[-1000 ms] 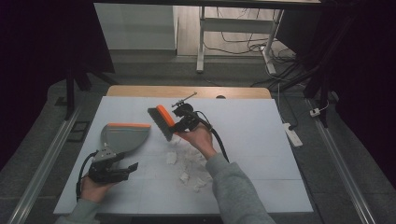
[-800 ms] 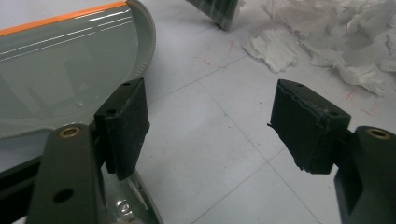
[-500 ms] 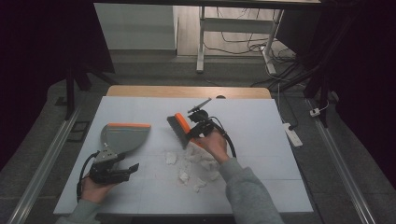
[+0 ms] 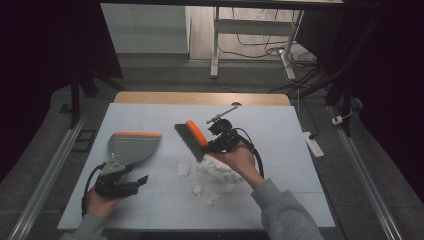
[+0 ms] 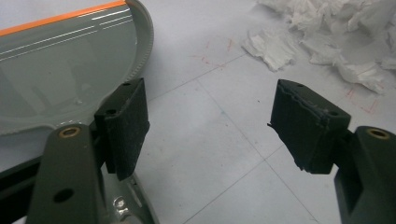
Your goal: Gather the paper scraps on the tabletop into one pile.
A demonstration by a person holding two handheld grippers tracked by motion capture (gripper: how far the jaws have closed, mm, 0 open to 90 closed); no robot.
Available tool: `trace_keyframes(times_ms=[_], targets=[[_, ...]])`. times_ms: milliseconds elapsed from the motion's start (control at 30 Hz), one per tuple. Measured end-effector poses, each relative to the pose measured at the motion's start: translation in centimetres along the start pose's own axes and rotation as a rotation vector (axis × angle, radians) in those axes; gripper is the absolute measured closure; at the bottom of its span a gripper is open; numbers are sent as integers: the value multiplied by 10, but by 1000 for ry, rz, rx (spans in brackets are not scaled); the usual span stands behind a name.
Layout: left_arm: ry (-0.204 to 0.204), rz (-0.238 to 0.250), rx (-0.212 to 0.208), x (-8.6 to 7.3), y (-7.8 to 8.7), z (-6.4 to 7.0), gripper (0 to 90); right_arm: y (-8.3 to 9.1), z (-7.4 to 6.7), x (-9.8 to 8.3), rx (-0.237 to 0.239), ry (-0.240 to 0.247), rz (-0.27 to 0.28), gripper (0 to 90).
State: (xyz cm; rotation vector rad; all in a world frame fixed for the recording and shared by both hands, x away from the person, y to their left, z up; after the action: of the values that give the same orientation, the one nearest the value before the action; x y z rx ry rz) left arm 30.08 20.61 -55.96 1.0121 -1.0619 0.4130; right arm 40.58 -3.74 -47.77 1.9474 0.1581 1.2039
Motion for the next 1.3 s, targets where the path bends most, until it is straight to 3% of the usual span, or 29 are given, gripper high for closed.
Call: trace_keyframes(times_ms=[333,533,667,900,1033,1300], targets=[[0,-3,6,-1,1,-2,285,-43,-32,-14,95,-9,-44,706],[-6,-3,5,-1,1,-1,284,-62,-51,-21,145,24,-81,706],[-5,-3,4,-1,1,-1,284,-68,-57,-26,143,47,-108,706],[-5,-5,4,-1,0,-1,285,-67,-44,-31,74,79,-126,706],[-6,-9,2,-2,0,-1,285,-64,-33,-34,45,68,-131,706],[-4,-11,0,-2,0,-1,285,-36,-5,-40,-45,30,-113,706]])
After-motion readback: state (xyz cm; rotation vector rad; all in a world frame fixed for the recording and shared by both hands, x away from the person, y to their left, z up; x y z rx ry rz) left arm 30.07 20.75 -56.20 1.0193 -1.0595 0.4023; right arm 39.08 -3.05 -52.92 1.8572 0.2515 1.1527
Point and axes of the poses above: each handheld gripper's, and its own axes: y roughly backward along the jaws, x roughly out of its top, z roughly to its right, the point moved 8 cm from there along -y, roughly forward along the jaws, and after that the axes turned 10 degrees about z, right-handed, at the moved point
